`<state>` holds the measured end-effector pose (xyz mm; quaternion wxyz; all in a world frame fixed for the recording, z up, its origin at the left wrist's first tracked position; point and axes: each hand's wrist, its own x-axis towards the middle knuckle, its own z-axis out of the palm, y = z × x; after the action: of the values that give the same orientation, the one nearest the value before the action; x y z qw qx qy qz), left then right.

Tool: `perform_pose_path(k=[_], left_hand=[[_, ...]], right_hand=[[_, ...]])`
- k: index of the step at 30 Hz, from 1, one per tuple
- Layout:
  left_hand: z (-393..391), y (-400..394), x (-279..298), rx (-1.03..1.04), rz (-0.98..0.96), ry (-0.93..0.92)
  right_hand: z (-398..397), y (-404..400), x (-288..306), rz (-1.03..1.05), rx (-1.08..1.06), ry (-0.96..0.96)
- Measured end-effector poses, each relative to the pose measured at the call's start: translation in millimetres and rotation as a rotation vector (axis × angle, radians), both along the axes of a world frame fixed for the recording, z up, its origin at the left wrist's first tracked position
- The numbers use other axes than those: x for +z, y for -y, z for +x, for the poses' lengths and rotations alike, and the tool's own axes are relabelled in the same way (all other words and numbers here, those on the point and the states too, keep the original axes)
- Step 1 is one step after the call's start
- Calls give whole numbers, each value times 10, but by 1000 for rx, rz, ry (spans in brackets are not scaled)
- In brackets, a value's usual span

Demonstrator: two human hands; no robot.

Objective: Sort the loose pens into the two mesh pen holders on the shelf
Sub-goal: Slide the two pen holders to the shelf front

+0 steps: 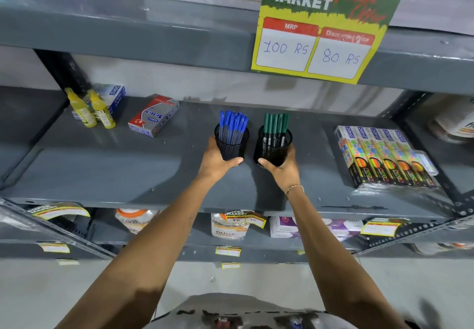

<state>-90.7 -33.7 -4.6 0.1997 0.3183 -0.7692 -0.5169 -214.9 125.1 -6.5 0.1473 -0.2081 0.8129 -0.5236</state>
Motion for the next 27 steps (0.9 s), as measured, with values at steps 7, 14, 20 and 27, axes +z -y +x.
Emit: perform_pose_path(k=[7, 14, 20, 27], left_hand=[[76, -3, -54, -12, -6, 33], [345, -164, -106, -28, -25, 41], [572, -335, -89, -38, -18, 28], [768, -490, -75, -63, -30, 37]], right_hand=[[37, -55, -1, -10, -25, -12], [265, -311, -43, -46, -42, -49], [454, -528, -99, -58, -48, -3], [637, -690, -93, -60, -41, 12]])
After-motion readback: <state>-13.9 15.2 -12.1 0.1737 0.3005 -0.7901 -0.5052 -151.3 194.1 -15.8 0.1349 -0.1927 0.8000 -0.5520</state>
